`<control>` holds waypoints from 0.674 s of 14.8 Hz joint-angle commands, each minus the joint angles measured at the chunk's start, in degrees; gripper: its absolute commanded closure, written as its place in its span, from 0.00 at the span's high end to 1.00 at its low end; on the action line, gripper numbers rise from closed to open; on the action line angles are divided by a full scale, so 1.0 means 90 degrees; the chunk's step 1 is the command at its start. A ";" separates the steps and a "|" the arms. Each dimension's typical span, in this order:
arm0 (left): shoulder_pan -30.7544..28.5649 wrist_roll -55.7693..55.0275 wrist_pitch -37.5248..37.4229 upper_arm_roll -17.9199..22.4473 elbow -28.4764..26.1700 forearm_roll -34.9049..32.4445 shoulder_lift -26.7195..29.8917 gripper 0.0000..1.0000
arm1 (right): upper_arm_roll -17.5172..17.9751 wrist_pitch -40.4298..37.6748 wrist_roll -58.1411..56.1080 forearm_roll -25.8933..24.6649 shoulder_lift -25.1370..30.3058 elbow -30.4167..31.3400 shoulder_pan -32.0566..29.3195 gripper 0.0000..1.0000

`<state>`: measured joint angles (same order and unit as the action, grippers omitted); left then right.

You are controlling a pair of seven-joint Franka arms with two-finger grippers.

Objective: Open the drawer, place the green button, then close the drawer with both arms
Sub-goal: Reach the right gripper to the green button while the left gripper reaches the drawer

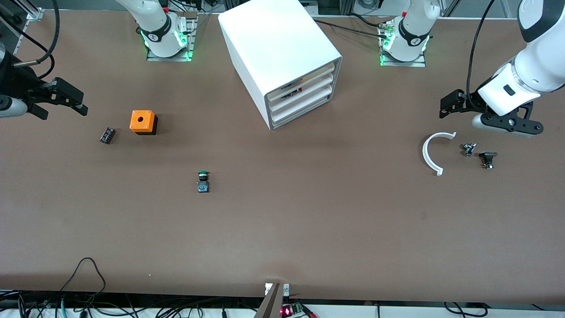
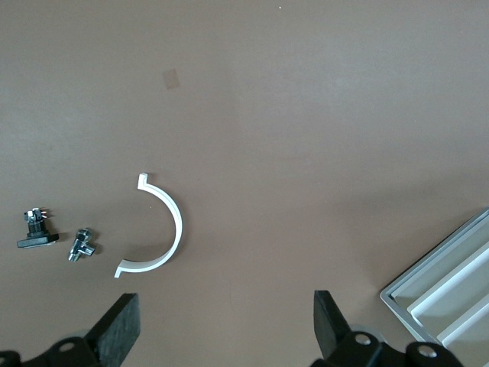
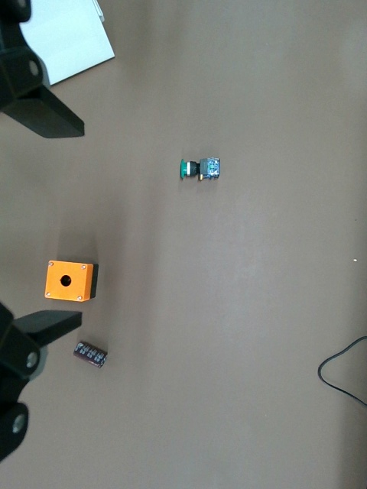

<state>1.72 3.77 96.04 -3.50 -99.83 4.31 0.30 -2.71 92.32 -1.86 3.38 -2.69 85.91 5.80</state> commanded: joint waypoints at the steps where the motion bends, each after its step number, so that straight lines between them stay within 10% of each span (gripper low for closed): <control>1: -0.0006 -0.0028 -0.0163 -0.0040 0.0194 -0.0127 -0.0053 1.00 | 0.0066 -0.0150 0.0021 -0.0054 -0.0092 -0.0152 -0.0097 1.00; 10: 0.0073 0.0050 -0.0678 -0.0070 0.0213 0.0135 -0.0072 1.00 | 0.0017 -0.0287 -0.0057 0.0034 -0.0433 0.0024 -0.0127 1.00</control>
<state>2.11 3.77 94.17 -3.81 -99.75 4.39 0.30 -3.00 90.61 -1.86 3.42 -4.83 86.29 5.13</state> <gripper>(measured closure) 0.000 0.000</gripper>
